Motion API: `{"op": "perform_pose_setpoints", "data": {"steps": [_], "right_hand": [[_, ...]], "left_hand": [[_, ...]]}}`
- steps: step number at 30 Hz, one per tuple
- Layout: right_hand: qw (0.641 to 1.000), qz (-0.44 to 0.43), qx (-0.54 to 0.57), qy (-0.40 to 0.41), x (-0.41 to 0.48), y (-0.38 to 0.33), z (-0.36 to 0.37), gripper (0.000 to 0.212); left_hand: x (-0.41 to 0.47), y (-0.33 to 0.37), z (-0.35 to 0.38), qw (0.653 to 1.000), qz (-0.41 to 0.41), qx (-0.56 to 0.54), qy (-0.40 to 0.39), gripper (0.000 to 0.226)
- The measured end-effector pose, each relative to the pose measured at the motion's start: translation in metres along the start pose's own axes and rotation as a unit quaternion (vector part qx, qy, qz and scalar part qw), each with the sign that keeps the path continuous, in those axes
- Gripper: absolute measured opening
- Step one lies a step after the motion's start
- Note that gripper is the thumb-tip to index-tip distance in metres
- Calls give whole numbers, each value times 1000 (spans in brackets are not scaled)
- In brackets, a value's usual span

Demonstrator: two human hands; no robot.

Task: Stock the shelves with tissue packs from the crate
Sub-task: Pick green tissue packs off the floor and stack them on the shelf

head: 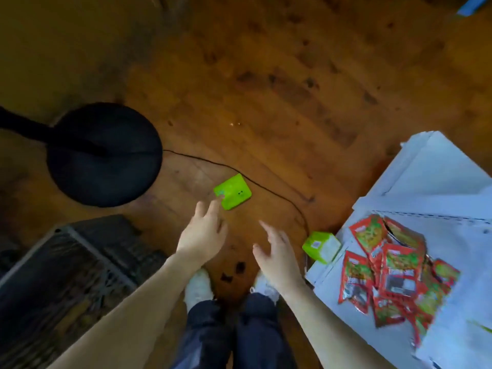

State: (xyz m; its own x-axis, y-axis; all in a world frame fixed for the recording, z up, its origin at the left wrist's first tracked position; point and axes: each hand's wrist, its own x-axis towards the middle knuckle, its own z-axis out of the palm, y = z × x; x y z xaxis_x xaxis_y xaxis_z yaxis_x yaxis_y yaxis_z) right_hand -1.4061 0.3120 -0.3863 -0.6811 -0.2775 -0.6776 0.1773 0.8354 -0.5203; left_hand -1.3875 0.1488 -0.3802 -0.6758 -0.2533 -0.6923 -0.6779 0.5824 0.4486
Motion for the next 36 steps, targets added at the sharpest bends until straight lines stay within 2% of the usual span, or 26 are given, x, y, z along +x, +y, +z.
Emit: {"op": "perform_pose_setpoints", "data": {"steps": [5,10,14,18,20,25,27,30,34,36], "right_hand": [[999,8,-40,-20,132,74,55,55],[996,-14,-80,-40,220,124,101,58],[990,-63,-118,-54,261,135,119,63],[995,-36,-56,-75,291,131,133,71],[997,-2,-33,-63,299,127,138,69],[996,39,50,-69,272,118,133,59],[994,51,59,-71,242,113,130,58],[989,88,99,-70,186,103,121,57],[987,81,131,-55,107,56,87,58],[989,73,123,-35,74,26,65,58]], "left_hand": [[99,-62,93,996,-71,-25,-43,52],[186,-102,153,996,-75,-33,16,62],[239,-121,177,990,-87,-101,50,65],[275,-145,188,965,-99,-238,45,79],[278,-145,190,940,-123,-315,40,75],[250,-142,195,903,-147,-402,48,66],[221,-141,194,907,-163,-384,53,63],[168,-130,182,889,-184,-416,50,72],[104,-94,127,904,-187,-382,34,67],[74,-77,95,901,-167,-399,31,67]]}}
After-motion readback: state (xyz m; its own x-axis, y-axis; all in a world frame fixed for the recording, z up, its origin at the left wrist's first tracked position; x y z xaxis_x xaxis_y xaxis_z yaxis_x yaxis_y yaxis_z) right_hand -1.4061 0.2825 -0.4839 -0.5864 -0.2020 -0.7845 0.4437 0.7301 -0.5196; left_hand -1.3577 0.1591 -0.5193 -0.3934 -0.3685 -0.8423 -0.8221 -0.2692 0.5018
